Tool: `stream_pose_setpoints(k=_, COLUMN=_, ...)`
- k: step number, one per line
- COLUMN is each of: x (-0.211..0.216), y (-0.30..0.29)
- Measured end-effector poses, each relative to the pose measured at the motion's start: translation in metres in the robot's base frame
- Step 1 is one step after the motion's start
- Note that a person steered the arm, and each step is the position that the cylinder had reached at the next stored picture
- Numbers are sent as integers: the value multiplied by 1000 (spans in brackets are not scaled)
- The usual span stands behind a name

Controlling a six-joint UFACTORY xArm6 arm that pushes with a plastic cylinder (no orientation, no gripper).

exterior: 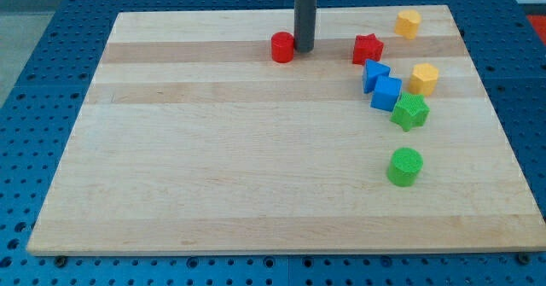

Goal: Push the blue blocks into the red star

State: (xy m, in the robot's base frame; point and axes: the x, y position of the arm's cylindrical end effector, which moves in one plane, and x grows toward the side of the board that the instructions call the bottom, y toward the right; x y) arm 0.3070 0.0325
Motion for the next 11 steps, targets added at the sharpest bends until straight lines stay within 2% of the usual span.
stream_pose_setpoints(k=2, x=3, y=0)
stream_pose_setpoints(k=3, x=28, y=3)
stream_pose_setpoints(k=4, x=80, y=3)
stream_pose_setpoints(k=5, x=101, y=6)
stream_pose_setpoints(k=7, x=178, y=30)
stream_pose_setpoints(k=9, x=264, y=117)
stream_pose_setpoints(k=11, x=266, y=136)
